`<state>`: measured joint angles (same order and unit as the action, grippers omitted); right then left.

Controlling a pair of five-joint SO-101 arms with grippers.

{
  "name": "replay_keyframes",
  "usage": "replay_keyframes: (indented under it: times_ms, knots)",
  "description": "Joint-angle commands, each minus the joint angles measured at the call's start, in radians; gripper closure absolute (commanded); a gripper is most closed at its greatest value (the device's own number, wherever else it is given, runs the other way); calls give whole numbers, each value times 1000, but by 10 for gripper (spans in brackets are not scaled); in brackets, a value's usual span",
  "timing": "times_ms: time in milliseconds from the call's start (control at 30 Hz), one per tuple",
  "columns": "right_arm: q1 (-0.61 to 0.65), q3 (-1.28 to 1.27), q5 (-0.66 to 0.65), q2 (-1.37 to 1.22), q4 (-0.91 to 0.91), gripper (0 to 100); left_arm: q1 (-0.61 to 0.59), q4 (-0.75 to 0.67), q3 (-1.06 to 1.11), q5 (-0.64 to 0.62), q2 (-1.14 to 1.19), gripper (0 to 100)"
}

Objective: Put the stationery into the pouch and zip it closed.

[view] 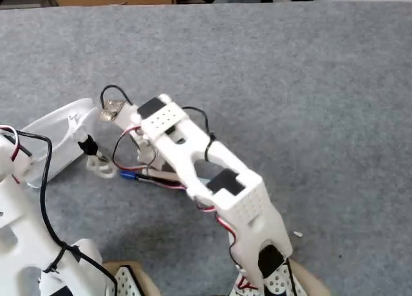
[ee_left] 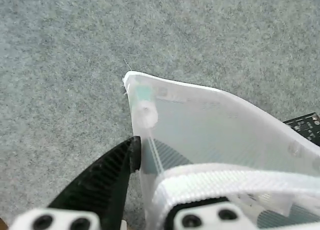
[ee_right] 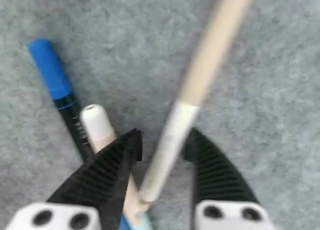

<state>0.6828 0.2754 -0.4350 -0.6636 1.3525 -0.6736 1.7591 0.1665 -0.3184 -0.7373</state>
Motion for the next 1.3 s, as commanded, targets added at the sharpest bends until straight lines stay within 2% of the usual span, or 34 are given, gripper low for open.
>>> replay_keyframes:
  times_ms: [0,167,467,600,633,967,1100,1267]
  knots:
    - [-54,67,11,-22,25,899,-12,0,-18,-3,-21,972]
    - [-121,145,8,-54,66,899,-12,0,-18,-2,-21,972]
    - [-130,157,8,-136,68,904,-12,0,-18,-2,-21,972]
    - [-130,166,8,-133,68,991,-7,0,-18,-2,-21,972]
    - [-130,177,8,-133,75,980,-5,0,-18,-2,-21,972]
    - [-242,466,6,-133,276,985,-1,2,-18,-2,-20,972]
    - [-281,673,6,-133,405,985,77,2,-8,-2,-20,972]
    - [-308,763,14,-53,414,986,228,2,-18,40,-26,973]
